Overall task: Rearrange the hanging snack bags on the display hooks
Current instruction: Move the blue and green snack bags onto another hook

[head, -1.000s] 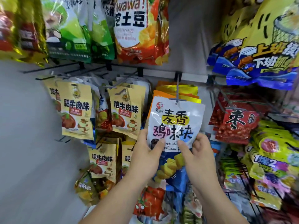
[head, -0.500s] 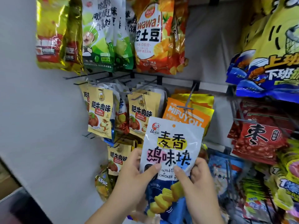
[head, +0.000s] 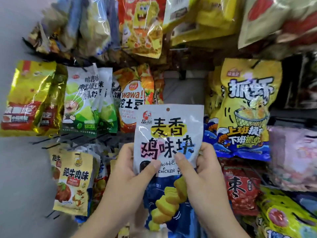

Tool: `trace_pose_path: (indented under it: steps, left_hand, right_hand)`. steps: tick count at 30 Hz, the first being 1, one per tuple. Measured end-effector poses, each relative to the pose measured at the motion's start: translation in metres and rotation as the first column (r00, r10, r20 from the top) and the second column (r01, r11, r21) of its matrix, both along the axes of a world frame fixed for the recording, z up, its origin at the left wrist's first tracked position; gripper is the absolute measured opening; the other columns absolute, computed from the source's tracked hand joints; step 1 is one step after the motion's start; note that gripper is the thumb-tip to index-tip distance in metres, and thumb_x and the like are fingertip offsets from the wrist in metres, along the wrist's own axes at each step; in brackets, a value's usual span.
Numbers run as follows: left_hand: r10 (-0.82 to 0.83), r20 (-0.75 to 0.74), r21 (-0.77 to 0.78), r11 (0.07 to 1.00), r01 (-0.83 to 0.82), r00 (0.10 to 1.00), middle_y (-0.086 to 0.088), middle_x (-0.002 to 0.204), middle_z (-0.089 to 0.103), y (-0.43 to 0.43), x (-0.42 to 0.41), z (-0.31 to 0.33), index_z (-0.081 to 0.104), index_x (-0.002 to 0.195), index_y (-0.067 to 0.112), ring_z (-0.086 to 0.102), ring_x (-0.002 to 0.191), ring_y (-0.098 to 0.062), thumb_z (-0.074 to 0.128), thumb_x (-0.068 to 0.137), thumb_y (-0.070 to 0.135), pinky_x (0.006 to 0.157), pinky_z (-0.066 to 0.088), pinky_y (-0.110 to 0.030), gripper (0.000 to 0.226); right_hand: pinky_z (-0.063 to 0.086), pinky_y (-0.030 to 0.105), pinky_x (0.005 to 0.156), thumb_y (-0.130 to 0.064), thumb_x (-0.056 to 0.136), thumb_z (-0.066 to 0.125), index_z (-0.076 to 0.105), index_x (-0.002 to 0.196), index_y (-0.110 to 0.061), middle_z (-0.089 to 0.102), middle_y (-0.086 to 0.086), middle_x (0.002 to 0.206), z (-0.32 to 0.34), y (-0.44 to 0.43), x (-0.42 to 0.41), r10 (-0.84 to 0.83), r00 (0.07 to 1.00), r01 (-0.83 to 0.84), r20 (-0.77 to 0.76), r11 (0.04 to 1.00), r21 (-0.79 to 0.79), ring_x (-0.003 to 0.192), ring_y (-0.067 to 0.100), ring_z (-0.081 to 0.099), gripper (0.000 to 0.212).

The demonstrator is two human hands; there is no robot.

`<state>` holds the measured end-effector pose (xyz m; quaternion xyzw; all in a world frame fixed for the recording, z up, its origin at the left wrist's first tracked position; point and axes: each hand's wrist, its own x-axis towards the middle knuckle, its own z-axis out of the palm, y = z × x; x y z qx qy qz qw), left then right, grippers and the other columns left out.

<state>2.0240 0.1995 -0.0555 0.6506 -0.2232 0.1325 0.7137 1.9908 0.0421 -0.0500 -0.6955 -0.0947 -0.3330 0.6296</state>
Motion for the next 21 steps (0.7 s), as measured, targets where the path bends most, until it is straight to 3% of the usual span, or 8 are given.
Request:
trace_pose_path:
  steps: [3,7,10,12,15,17,21]
  left_hand:
    - [-0.034,0.063,-0.007,0.999,0.034,0.997,0.008,0.104,0.079,-0.008,0.021,0.037,0.058,0.118,0.024,0.077,0.095,-0.013,0.072,0.093,0.015,0.079,0.064,-0.032,0.030]
    - [-0.045,0.113,0.033,0.999,0.042,0.993,0.009,0.106,0.079,-0.014,0.046,0.071,0.058,0.118,0.031,0.077,0.096,-0.013,0.075,0.093,0.024,0.084,0.063,-0.041,0.031]
    - [-0.076,0.111,0.033,0.997,0.073,0.991,0.008,0.105,0.079,-0.017,0.058,0.086,0.058,0.116,0.033,0.078,0.094,-0.014,0.076,0.093,0.028,0.084,0.064,-0.041,0.030]
    - [-0.102,0.094,-0.011,0.995,0.103,0.990,0.007,0.103,0.079,-0.020,0.062,0.093,0.058,0.114,0.032,0.078,0.091,-0.012,0.076,0.094,0.024,0.078,0.064,-0.032,0.028]
    - [-0.125,0.069,-0.062,0.990,0.129,0.990,0.004,0.102,0.079,-0.026,0.067,0.100,0.058,0.114,0.027,0.078,0.086,-0.011,0.074,0.095,0.019,0.068,0.063,-0.025,0.026]
    - [-0.132,0.066,-0.077,0.988,0.137,0.989,0.003,0.102,0.078,-0.028,0.069,0.102,0.057,0.114,0.024,0.077,0.082,-0.008,0.074,0.095,0.018,0.061,0.058,-0.018,0.026]
    - [-0.150,0.067,-0.092,0.983,0.156,0.986,0.001,0.105,0.078,-0.031,0.074,0.102,0.058,0.118,0.021,0.078,0.086,-0.011,0.074,0.095,0.017,0.064,0.061,-0.022,0.028]
  right_hand:
    - [0.058,0.041,0.077,-0.040,0.095,0.069,0.061,0.099,-0.036,0.075,0.000,0.090,0.045,-0.004,0.019,-0.072,0.996,0.069,0.054,0.996,0.049,0.084,0.015,0.073,0.010]
    - [0.060,0.047,0.079,-0.042,0.099,0.065,0.062,0.103,-0.020,0.071,0.013,0.101,0.101,-0.012,0.048,-0.194,0.975,0.183,0.105,0.978,0.103,0.091,0.031,0.070,0.023]
    - [0.055,0.033,0.064,-0.035,0.103,0.062,0.062,0.099,-0.016,0.070,0.009,0.093,0.128,-0.018,0.062,-0.256,0.960,0.246,0.115,0.965,0.091,0.079,0.019,0.065,0.019]
    - [0.051,0.033,0.060,-0.034,0.103,0.061,0.062,0.098,-0.017,0.070,0.005,0.091,0.139,-0.019,0.068,-0.293,0.951,0.288,0.102,0.955,0.068,0.075,0.019,0.062,0.018]
    - [0.055,0.039,0.059,-0.035,0.102,0.062,0.062,0.098,-0.015,0.070,0.013,0.098,0.147,-0.017,0.078,-0.332,0.938,0.328,0.095,0.943,0.058,0.078,0.032,0.065,0.020]
    - [0.061,0.051,0.066,-0.036,0.100,0.063,0.062,0.097,-0.015,0.071,0.014,0.098,0.149,-0.016,0.082,-0.355,0.929,0.351,0.106,0.935,0.053,0.087,0.039,0.069,0.021]
    - [0.058,0.061,0.072,-0.036,0.097,0.063,0.062,0.098,-0.011,0.071,0.016,0.098,0.151,-0.018,0.084,-0.370,0.924,0.366,0.097,0.929,0.057,0.079,0.031,0.066,0.025]
